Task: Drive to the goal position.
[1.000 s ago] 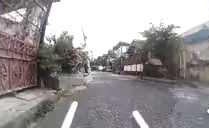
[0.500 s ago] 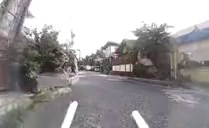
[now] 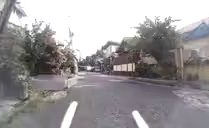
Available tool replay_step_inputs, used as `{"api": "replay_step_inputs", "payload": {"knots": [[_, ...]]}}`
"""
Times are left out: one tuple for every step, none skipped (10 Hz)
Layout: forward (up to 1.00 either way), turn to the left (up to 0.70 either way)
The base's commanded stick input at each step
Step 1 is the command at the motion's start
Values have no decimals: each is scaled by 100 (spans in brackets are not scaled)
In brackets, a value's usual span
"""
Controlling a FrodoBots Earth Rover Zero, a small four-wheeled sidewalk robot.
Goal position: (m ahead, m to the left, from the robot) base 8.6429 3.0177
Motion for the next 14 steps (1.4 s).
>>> {"api": "replay_step_inputs", "payload": {"knots": [[85, 0], [85, 0], [85, 0], [85, 0], [85, 0], [85, 0], [85, 0], [85, 0], [85, 0], [85, 0], [85, 0], [85, 0], [85, 0], [85, 0]]}}
